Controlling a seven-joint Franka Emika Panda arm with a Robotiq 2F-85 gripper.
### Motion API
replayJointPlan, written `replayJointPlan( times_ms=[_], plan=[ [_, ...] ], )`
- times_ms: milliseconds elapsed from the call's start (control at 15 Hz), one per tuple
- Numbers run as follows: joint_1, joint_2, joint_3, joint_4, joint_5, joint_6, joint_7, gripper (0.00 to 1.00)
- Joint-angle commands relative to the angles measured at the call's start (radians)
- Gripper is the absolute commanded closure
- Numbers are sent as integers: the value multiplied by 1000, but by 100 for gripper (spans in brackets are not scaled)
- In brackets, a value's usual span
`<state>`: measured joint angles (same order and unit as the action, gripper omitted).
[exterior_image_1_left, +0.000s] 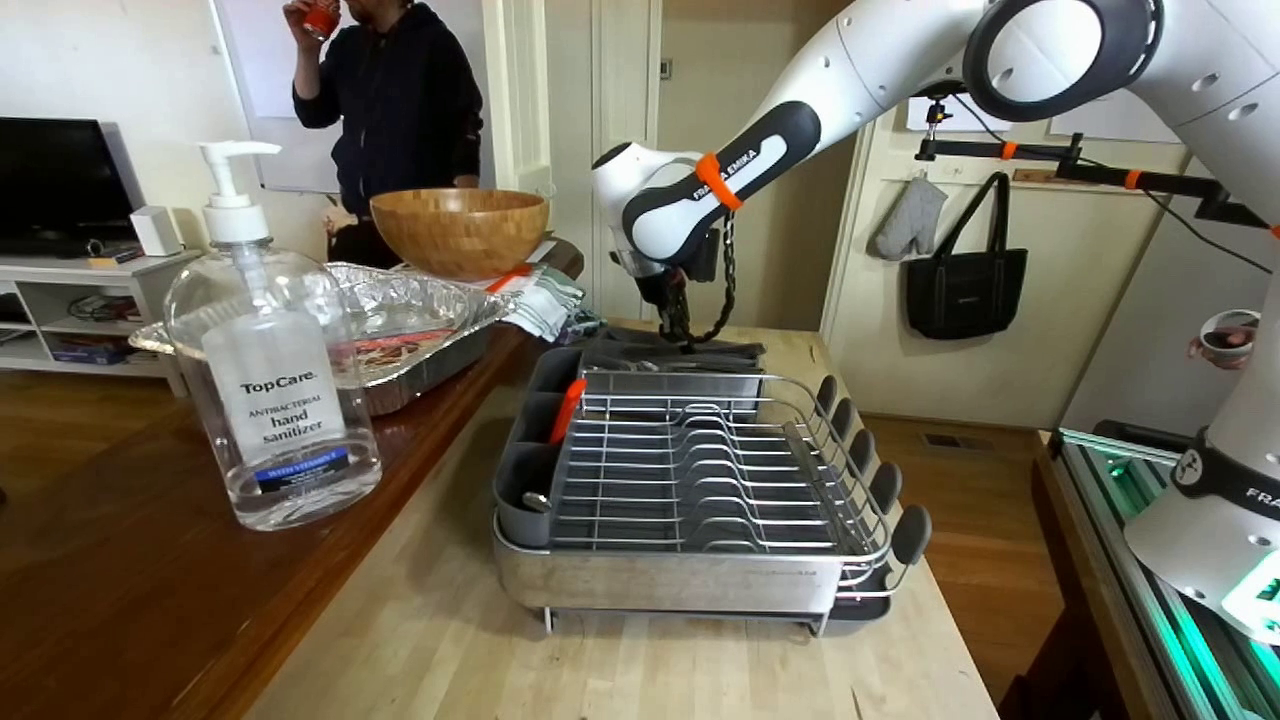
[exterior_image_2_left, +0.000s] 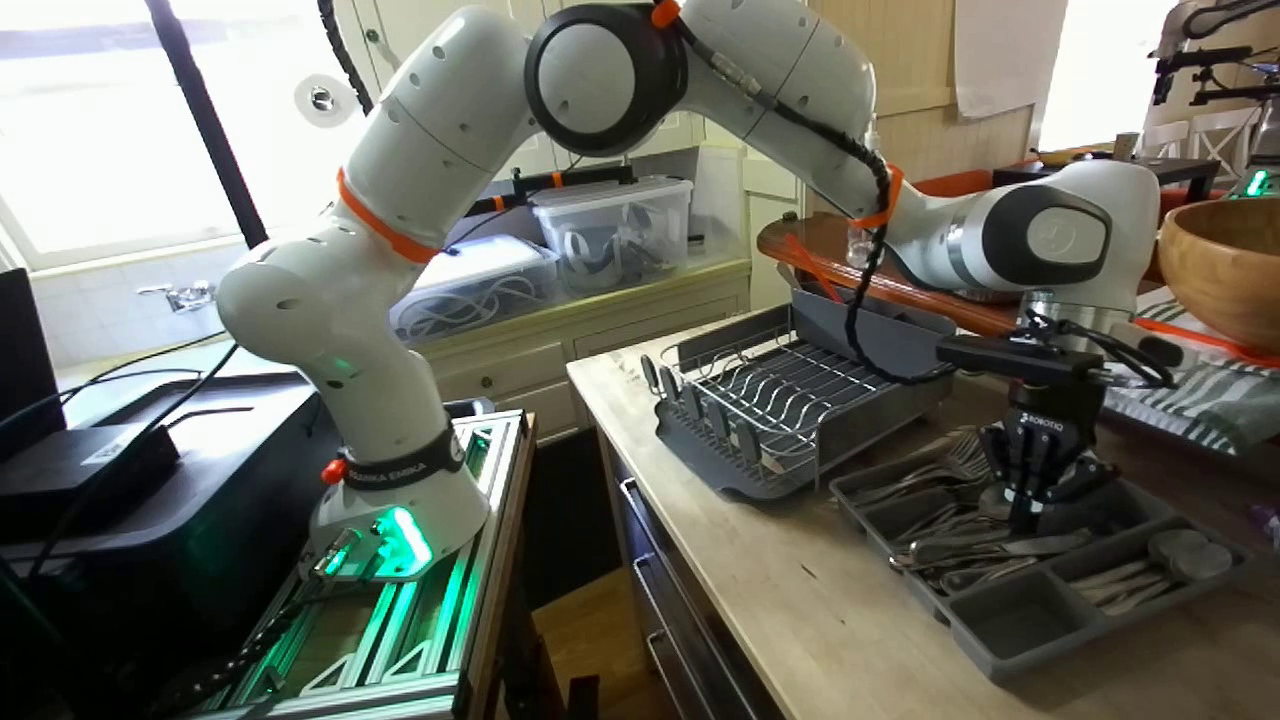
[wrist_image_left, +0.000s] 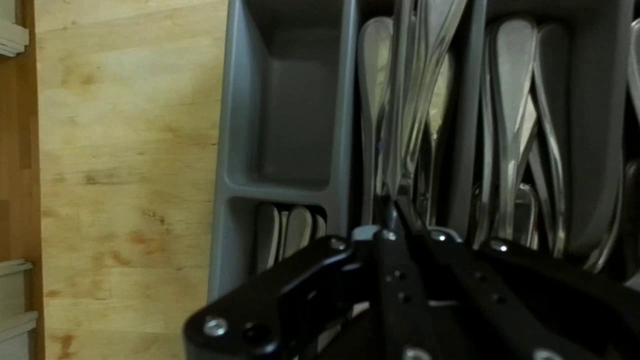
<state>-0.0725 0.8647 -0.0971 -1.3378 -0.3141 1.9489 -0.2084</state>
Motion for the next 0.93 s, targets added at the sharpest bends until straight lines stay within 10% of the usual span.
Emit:
replayJointPlan(
  times_ms=[0,600,867],
  plan=[
    [-4,39,3,58,29,-50,26,69],
    [92,-171,-7,-96,0,-89,195,1],
    [153,-368,-5,-283,-6,-134,348,0]
  ],
)
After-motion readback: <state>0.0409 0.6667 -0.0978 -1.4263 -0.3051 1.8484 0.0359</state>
